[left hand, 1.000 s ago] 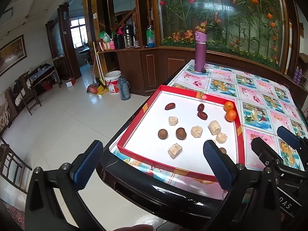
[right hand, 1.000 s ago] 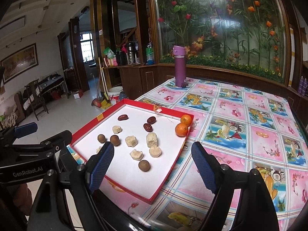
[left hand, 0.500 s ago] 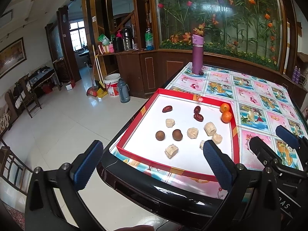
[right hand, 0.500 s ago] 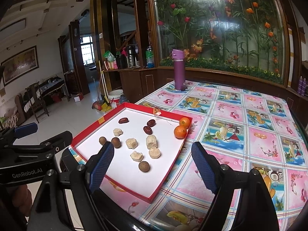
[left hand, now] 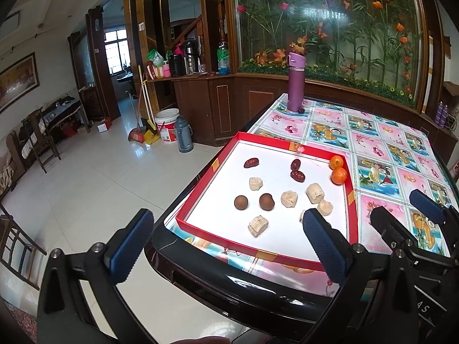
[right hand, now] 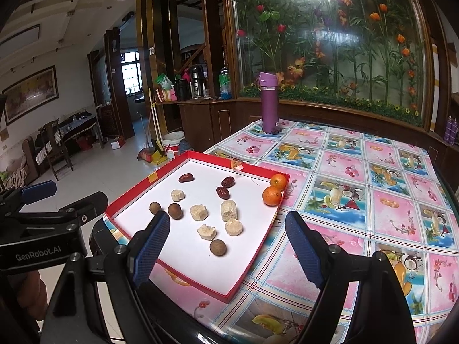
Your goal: Organize fruits
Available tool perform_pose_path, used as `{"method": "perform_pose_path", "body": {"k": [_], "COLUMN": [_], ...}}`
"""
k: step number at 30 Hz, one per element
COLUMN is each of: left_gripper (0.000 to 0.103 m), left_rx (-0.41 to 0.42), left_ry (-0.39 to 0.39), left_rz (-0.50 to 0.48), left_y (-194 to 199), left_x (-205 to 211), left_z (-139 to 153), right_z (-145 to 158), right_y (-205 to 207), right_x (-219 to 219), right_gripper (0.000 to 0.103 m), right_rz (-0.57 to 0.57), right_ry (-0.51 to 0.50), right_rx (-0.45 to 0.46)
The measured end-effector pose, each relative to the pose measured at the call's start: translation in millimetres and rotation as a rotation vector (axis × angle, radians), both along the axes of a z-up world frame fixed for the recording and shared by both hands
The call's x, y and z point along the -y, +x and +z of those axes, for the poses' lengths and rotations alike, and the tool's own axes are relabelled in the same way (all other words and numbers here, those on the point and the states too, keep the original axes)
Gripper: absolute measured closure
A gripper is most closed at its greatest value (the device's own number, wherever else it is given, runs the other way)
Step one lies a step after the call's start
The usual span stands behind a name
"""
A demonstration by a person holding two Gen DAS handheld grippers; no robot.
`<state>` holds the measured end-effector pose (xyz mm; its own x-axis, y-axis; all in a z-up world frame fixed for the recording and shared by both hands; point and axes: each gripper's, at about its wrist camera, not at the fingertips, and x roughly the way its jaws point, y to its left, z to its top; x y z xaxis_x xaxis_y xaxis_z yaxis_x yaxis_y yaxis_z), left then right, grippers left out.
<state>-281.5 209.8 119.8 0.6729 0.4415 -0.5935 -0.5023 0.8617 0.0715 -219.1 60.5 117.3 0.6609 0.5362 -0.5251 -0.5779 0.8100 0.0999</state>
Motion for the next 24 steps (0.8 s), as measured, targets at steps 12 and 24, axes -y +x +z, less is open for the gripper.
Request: {"method": "perform_pose_path", "body": {"k": [12,24], "left_gripper": [0.0,0.0], "left_rx": [0.003,0.003], "left_ry": [-0.018,-0.025], "left_rz": [0.005,0.007], "left_y": [-1.2,-1.2], "left_x": [-3.0,-4.9], "left_z": [4.1,3.8], "right_z": [-0.9,-1.9], "right_y": [0.7,1.1], "right_x": [-2.4,-3.9], "right_gripper": [0.021,0.021], "right_rz": [0.003,0.004], "right_ry": [-0.003,-0.006], "right_rx": [-0.001,-0.003]}}
